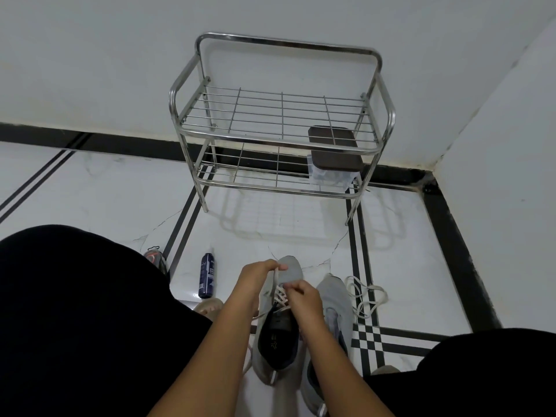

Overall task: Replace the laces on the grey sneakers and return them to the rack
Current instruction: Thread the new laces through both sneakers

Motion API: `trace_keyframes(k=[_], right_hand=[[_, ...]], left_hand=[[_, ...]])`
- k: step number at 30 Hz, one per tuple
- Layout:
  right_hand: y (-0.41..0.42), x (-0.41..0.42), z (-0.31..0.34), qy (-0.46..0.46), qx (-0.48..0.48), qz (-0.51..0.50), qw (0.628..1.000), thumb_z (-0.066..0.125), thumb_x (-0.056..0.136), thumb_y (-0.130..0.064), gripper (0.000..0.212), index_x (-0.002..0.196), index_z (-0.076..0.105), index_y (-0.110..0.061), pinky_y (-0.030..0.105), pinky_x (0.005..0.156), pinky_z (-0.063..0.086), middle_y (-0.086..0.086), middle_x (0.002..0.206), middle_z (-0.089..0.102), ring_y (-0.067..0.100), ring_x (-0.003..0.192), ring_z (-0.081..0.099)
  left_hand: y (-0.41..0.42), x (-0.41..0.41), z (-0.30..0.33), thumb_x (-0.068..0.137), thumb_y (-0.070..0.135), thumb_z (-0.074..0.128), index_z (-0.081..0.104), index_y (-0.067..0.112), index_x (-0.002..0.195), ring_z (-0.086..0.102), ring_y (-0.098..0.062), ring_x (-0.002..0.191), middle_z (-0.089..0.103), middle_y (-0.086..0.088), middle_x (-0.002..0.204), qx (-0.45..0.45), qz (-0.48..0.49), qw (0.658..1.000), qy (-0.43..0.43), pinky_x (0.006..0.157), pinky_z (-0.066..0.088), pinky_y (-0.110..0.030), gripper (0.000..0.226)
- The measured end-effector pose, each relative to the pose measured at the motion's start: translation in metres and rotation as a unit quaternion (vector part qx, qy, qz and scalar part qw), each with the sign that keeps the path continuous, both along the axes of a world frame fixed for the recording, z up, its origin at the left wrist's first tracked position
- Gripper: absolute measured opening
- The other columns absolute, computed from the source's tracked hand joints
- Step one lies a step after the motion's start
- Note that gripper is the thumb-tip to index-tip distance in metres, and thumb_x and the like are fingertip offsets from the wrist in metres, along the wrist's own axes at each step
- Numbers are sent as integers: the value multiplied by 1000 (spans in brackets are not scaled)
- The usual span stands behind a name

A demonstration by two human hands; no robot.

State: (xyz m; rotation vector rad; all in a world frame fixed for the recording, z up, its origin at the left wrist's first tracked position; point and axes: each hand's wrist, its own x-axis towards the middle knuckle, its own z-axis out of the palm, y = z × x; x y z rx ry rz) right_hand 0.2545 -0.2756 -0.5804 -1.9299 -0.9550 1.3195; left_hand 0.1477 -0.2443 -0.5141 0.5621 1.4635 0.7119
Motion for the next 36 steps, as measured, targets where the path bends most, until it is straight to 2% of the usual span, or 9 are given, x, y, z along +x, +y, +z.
trace_keyframes(k=[5,8,13,17,20,24,28,30,36], right_hand=[[4,-6,24,226,-17,-25,974,55,84,-11,21,93,72,-20,36,87,48,3,95,70,18,94,62],[3,-7,28,225,20,-34,973,62,84,-19,21,104,64,-22,40,95,47,2,108,69,19,104,62],[1,-1,37,210,43,27,976,62,93,-29,14,97,69,-18,32,86,45,1,97,69,14,95,60],[3,10,41,202,11,60,977,55,97,-22,18,88,69,-16,27,82,46,-2,85,70,14,87,62],[5,35,48,120,-27,123,985,56,96,-13,15,95,69,-5,10,61,48,0,74,68,13,71,63],[12,63,31,-119,-47,118,985,60,91,-13,22,72,68,-18,34,71,54,5,74,71,17,65,59],[12,50,29,-192,-30,204,959,45,95,-7,27,102,68,-19,25,62,43,3,91,67,16,75,56],[12,39,29,-118,-40,206,971,43,93,0,29,105,59,-22,24,60,44,3,93,69,16,78,59],[13,31,17,-126,23,143,981,72,83,-15,13,75,64,-20,24,68,50,-4,73,67,11,69,62]], left_hand=[[3,1,16,91,12,54,72,6,104,46,2,73,59,8,89,34,-3,999,-14,43,39,-3,23],[2,-1,16,90,15,57,73,5,104,49,1,78,60,10,90,42,8,999,-12,60,36,-12,23],[0,0,6,91,10,59,72,3,101,50,8,76,56,13,83,47,37,997,-46,49,40,-4,18],[2,-5,-8,89,16,63,74,6,100,53,-4,90,63,10,90,65,98,992,-37,75,37,-18,19],[6,-17,-24,84,14,70,74,9,94,50,-10,104,64,6,99,44,240,968,-51,91,32,-26,12],[5,-24,-47,80,16,74,64,7,82,54,-23,101,60,-8,104,-39,336,941,-25,85,41,-31,14],[0,-13,-57,91,30,62,46,-2,130,46,-34,118,39,-19,136,-148,159,952,216,92,43,-41,53],[-3,-8,-62,95,21,56,40,6,139,48,-35,122,37,-15,144,-47,83,949,300,91,43,-38,48],[-1,5,-73,100,11,43,64,21,112,58,-13,106,66,-3,115,152,-186,957,160,89,42,-23,27]])
